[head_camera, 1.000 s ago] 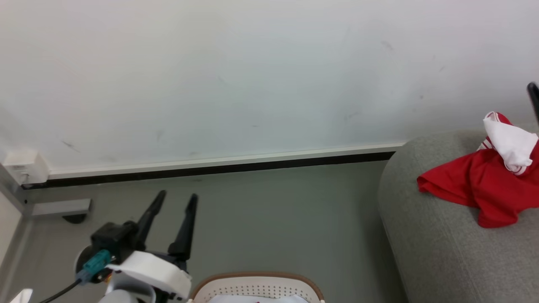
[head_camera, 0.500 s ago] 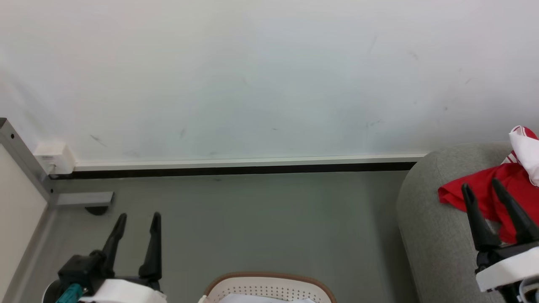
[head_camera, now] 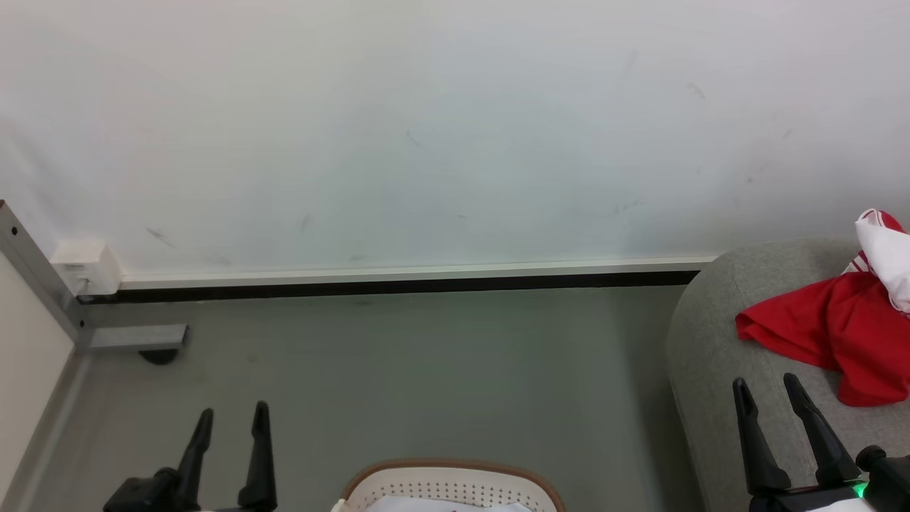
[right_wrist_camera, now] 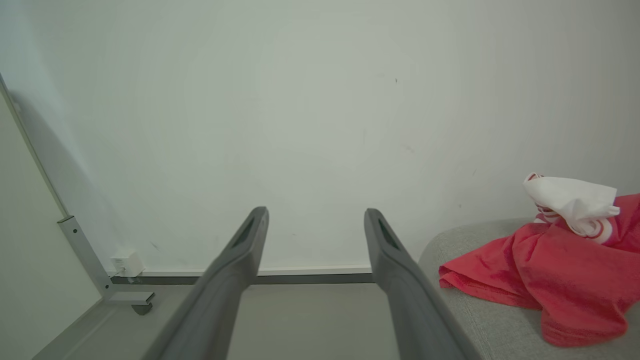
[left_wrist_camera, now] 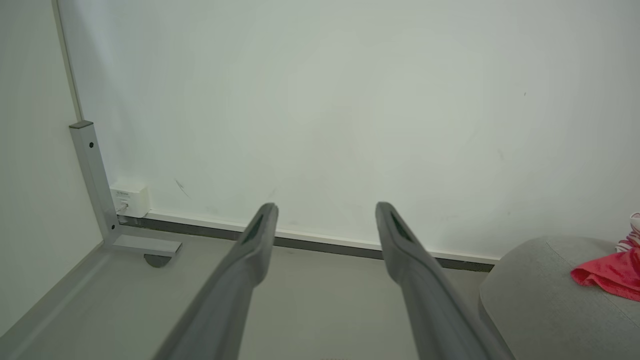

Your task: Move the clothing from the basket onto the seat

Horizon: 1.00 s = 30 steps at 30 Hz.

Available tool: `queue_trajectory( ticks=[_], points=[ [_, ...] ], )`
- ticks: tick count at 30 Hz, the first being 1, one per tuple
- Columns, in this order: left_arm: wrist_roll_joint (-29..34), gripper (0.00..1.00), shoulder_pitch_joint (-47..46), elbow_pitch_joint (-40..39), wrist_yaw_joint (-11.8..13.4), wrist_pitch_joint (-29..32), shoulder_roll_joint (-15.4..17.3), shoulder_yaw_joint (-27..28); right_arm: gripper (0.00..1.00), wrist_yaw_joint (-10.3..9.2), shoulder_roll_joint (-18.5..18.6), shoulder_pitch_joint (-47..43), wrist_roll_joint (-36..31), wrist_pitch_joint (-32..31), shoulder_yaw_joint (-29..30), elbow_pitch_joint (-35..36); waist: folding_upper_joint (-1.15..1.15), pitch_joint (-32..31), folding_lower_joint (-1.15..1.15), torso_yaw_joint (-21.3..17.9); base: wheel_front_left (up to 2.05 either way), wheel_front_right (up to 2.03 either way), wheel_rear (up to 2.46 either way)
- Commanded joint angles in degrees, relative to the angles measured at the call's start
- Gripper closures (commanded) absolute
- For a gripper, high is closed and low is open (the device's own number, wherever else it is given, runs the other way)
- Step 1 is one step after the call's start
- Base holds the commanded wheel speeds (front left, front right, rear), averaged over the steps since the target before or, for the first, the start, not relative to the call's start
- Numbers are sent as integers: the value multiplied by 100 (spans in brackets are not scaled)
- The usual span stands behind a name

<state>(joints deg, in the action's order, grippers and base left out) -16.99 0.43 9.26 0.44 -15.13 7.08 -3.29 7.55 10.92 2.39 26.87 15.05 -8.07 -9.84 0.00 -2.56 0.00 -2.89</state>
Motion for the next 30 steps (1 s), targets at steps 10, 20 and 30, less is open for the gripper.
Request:
queue_trajectory(
  ticks=[10,20,30],
  points=[
    [500,0,82,124,-442,-3,-315,420,0,-12,-211,-87,-408,17,8,160,0,13,0,-70,0,0,0],
    [683,0,-20,246,-595,-3,-388,575,0,-12,-194,-9,-465,17,12,98,0,13,0,-87,0,0,0],
    [799,0,-82,296,-676,-3,-406,664,0,-12,-237,105,-521,17,-73,68,0,80,0,-204,0,0,0]
  ],
)
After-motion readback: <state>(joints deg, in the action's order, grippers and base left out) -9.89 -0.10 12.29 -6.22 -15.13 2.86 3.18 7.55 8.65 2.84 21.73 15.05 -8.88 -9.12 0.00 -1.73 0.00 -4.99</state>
